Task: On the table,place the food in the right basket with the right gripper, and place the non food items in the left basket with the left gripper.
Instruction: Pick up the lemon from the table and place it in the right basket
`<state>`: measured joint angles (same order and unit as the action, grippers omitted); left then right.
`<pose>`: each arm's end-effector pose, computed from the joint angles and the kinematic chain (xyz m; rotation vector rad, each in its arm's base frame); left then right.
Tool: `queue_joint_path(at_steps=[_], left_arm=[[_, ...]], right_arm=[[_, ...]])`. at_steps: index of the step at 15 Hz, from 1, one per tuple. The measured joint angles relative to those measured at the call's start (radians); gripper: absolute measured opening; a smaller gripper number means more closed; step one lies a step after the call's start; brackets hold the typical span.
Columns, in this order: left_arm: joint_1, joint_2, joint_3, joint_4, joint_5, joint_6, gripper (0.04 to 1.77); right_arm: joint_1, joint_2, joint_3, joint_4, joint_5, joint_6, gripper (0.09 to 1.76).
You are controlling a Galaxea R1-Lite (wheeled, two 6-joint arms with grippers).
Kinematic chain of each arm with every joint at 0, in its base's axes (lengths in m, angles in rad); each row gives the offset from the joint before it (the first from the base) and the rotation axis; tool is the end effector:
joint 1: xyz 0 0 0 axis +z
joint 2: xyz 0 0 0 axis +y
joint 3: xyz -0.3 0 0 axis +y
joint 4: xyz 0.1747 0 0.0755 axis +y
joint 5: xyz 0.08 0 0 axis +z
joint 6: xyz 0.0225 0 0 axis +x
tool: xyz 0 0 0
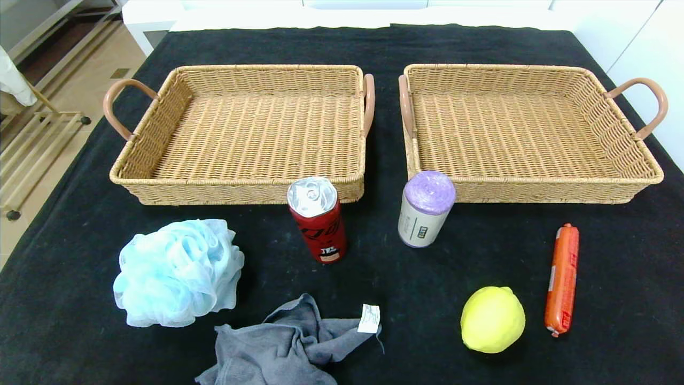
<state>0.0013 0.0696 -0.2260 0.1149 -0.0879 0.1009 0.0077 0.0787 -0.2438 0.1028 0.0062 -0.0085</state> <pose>-0.0361 -0.0020 0.1269 0.1027 -0.0458 -0.0844 -0.0369 -0.0001 0.1332 -0.0085 -0.0624 0.0136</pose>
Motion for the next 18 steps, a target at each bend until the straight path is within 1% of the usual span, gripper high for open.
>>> queue_joint_path(at_steps=[2, 4, 7, 9, 10, 13, 15, 16, 18], left_arm=[[-0.001, 0.077, -0.093, 0.002, -0.004, 0.000, 1.72], [-0.001, 0.172, -0.207, 0.001, -0.007, 0.002, 1.72], [-0.002, 0.334, -0.375, 0.003, -0.019, 0.004, 1.72], [-0.003, 0.442, -0.478, 0.007, -0.054, 0.005, 1.72], [-0.003, 0.497, -0.524, 0.009, -0.085, 0.006, 1.72], [-0.003, 0.640, -0.618, 0.010, -0.179, 0.010, 1.72], [-0.006, 0.722, -0.665, 0.009, -0.229, 0.015, 1.72], [-0.022, 0.759, -0.682, 0.009, -0.245, 0.026, 1.72], [-0.085, 0.816, -0.699, 0.007, -0.254, 0.058, 1.72]], right_arm=[[0.007, 0.081, -0.088, 0.000, 0.001, -0.001, 1.71], [0.015, 0.175, -0.183, -0.001, 0.004, -0.002, 1.71], [0.029, 0.337, -0.322, -0.001, 0.039, -0.002, 1.71], [0.033, 0.443, -0.399, -0.002, 0.072, -0.002, 1.71], [0.034, 0.500, -0.436, -0.001, 0.093, -0.002, 1.71], [0.035, 0.648, -0.522, -0.002, 0.184, -0.003, 1.71], [0.035, 0.724, -0.558, -0.004, 0.232, -0.005, 1.71], [0.035, 0.756, -0.570, -0.007, 0.256, -0.010, 1.71], [0.035, 0.812, -0.587, -0.010, 0.291, -0.034, 1.71]])
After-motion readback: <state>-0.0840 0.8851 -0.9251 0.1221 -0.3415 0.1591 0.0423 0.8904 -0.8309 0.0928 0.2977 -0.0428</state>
